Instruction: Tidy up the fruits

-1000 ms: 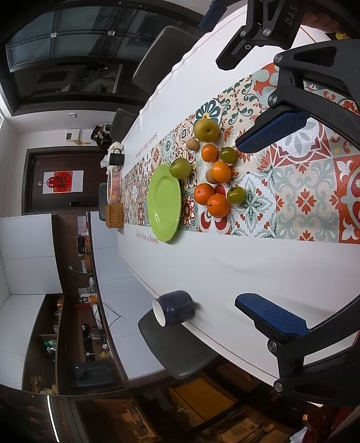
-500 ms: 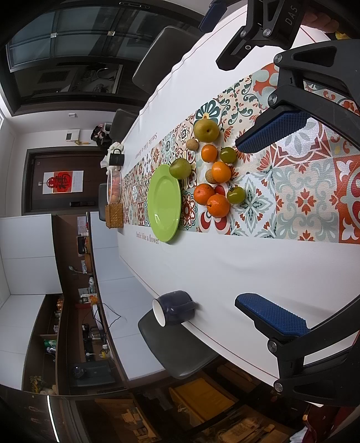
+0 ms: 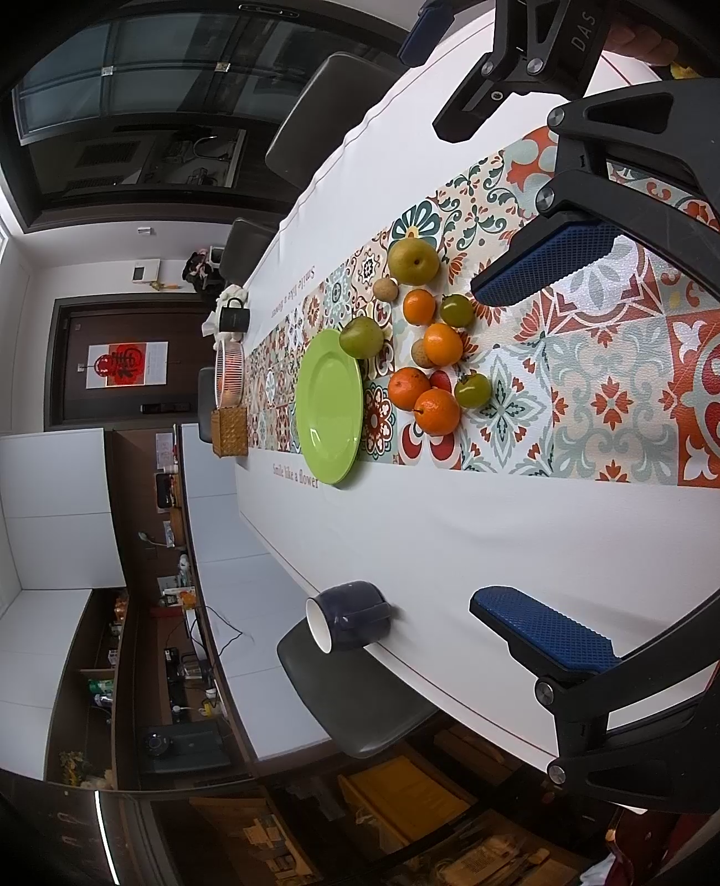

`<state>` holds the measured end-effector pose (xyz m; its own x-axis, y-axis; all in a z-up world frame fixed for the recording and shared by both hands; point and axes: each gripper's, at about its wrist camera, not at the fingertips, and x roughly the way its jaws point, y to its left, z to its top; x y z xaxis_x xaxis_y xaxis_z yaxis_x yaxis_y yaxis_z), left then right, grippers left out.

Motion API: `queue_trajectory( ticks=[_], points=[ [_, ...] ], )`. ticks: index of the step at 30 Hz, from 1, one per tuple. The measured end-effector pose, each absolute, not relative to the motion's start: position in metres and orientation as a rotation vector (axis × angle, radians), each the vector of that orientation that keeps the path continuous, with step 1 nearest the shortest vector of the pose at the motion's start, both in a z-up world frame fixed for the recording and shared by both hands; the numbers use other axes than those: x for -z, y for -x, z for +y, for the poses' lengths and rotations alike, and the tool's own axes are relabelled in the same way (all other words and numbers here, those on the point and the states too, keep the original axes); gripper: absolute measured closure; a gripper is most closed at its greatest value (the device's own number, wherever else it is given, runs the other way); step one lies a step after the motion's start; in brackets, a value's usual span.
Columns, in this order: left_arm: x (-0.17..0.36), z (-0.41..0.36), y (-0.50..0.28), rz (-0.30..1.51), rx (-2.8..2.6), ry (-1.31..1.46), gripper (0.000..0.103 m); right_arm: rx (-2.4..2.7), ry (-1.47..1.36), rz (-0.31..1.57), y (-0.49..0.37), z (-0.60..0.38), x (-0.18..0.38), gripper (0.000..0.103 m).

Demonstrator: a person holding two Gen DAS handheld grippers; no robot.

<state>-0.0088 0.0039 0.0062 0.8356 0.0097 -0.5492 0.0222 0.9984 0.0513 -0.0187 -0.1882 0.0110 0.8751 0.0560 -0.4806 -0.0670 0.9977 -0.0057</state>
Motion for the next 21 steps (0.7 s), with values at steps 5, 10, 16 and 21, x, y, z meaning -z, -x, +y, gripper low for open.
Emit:
queue_trajectory(
  ticks=[5,10,16,21],
  points=[
    [-0.0059,0.004,0.009,0.582,0.006,-0.057,0.0,-0.064,0.022,0.501,0.0192,-0.1878,-0.0114,0.001],
    [-0.0057,0.0041,0.0091,0.581,0.007,-0.056,0.0,-0.064,0.023,0.501,0.0192,-0.1879,-0.0113,0.001],
    [-0.0056,0.0041,0.009,0.582,0.007,-0.056,0.0,-0.064,0.023,0.502,0.019,-0.1879,-0.0112,0.001],
    [-0.0053,0.0042,0.009,0.581,0.007,-0.057,0.0,-0.066,0.025,0.503,0.0188,-0.1861,-0.0089,0.001]
  ],
)
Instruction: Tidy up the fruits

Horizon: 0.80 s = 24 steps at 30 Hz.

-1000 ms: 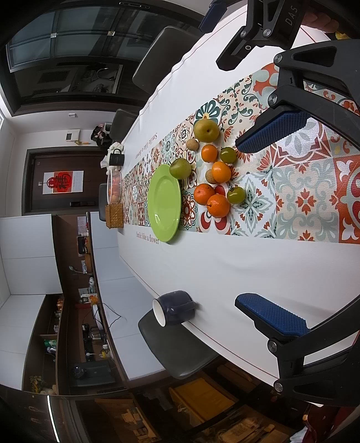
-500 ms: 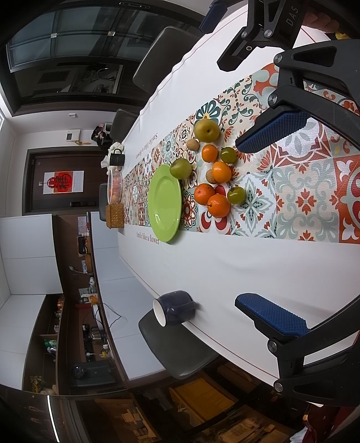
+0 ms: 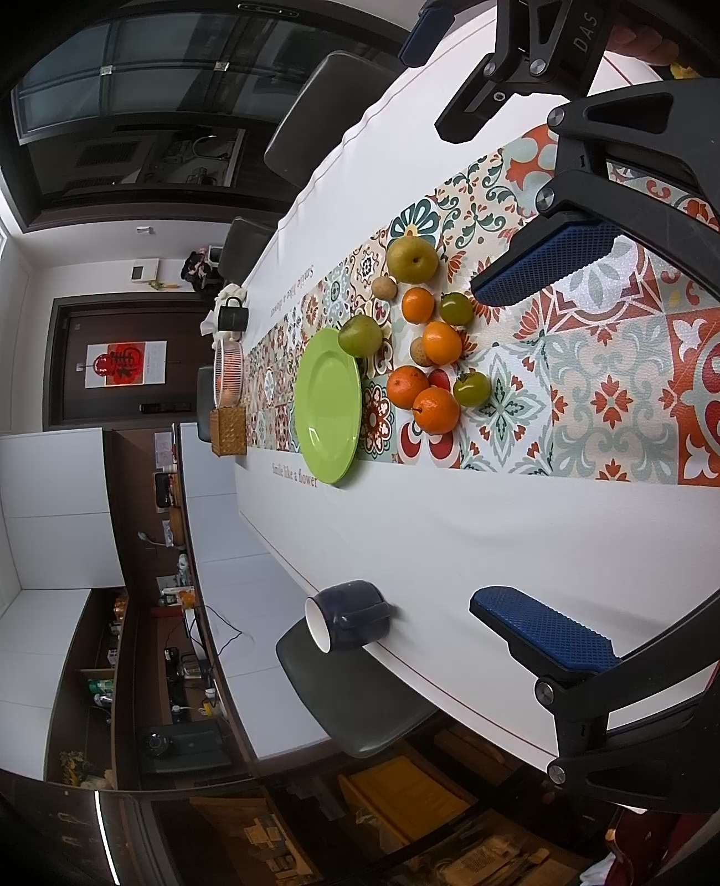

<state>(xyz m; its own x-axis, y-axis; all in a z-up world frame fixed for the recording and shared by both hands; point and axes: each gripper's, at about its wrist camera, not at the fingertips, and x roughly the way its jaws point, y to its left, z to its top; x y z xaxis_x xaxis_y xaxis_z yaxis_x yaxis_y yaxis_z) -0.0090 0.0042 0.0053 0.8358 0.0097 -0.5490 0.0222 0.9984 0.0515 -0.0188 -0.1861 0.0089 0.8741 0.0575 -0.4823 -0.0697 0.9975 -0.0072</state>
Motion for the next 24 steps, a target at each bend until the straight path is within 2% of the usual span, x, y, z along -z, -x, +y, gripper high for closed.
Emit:
queue_trajectory(
  ticks=[11,17,20,24],
  points=[
    [0.001,0.005,-0.001,0.597,0.019,-0.063,0.0,-0.102,0.037,0.529,0.011,-0.18,0.0,0.001],
    [0.008,0.004,-0.016,0.612,0.027,-0.086,0.008,-0.139,0.067,0.556,-0.009,-0.176,0.007,0.002],
    [0.011,0.004,-0.024,0.618,0.042,-0.097,0.015,-0.163,0.095,0.574,-0.02,-0.171,0.01,0.007],
    [0.016,0.002,-0.037,0.637,0.069,-0.124,0.019,-0.205,0.112,0.615,-0.038,-0.165,0.016,0.015]
  ],
)
